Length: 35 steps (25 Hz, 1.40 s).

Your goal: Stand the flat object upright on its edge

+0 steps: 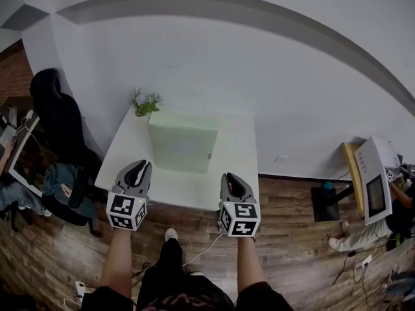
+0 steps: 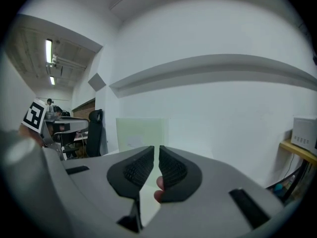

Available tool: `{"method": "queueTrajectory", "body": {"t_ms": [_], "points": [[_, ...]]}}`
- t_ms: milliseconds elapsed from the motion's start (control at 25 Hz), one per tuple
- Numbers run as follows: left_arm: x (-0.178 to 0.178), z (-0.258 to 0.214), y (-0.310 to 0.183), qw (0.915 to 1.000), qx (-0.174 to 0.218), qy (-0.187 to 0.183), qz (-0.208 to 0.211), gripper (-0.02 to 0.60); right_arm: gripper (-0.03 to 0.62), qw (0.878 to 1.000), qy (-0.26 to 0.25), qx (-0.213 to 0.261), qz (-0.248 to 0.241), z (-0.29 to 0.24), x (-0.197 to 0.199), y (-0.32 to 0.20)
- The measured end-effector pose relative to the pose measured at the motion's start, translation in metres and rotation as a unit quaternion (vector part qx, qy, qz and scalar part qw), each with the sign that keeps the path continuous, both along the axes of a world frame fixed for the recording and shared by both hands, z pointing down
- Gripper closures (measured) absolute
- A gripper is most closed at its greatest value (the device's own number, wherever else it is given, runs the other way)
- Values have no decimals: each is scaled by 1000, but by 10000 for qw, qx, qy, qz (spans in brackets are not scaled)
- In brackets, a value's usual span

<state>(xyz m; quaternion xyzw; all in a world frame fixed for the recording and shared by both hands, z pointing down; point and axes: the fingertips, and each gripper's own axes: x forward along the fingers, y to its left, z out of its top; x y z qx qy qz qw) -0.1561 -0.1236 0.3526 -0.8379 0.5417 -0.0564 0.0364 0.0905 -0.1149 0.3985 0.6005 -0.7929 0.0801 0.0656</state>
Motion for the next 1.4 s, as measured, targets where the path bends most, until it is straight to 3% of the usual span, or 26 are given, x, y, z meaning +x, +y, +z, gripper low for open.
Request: {"method": "queueTrajectory", "body": {"t_ms": [440, 1400], "points": [[-7, -17, 31, 9999, -7, 12, -105, 561, 562, 9998, -73, 174, 22, -28, 0, 27], [-66, -53, 2, 9996, 159, 188, 169, 568, 568, 9978, 127, 457, 462, -72, -35, 13]]}}
